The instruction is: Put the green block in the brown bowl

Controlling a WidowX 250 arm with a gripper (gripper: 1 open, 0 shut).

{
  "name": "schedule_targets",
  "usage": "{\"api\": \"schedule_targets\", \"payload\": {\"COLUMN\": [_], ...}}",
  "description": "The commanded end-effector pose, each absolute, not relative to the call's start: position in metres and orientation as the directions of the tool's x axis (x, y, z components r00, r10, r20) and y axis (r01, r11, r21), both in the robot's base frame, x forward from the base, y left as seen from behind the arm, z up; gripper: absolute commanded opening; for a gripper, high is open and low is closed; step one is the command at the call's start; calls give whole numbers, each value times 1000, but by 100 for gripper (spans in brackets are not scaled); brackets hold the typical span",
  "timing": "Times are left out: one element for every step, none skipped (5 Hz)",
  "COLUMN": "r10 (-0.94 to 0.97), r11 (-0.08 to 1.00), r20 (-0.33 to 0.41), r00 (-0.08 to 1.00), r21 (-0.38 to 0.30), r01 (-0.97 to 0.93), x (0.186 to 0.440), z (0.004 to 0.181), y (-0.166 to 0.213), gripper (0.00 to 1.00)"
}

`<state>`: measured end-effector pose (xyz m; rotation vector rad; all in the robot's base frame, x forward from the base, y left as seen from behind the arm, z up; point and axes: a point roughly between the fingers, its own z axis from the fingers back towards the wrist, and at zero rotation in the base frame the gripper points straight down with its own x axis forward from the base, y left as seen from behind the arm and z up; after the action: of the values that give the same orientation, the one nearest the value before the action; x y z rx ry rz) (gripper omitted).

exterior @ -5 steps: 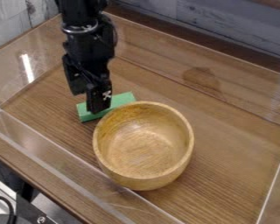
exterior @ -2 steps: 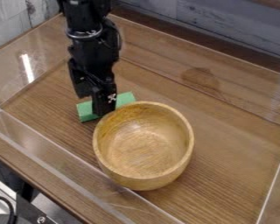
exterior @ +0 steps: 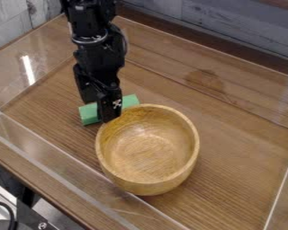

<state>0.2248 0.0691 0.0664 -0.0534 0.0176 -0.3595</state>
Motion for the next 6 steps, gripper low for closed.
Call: {"api": "schedule_targets", "payload": {"r10": [-345, -345, -343, -343, -342, -341], "r11": [938, 938, 938, 938, 938, 938], "r20": [32, 35, 38, 41, 44, 46], "r00": [938, 938, 938, 939, 939, 939], "r21": [-33, -36, -39, -41, -45, -48], "r01": [346, 346, 345, 344, 343, 343], "x": [234, 236, 238, 239, 241, 242], "z": [77, 77, 78, 77, 76, 74], "y": [75, 77, 80, 82, 84, 85], "gripper": [100, 100, 100, 100, 100, 100]}}
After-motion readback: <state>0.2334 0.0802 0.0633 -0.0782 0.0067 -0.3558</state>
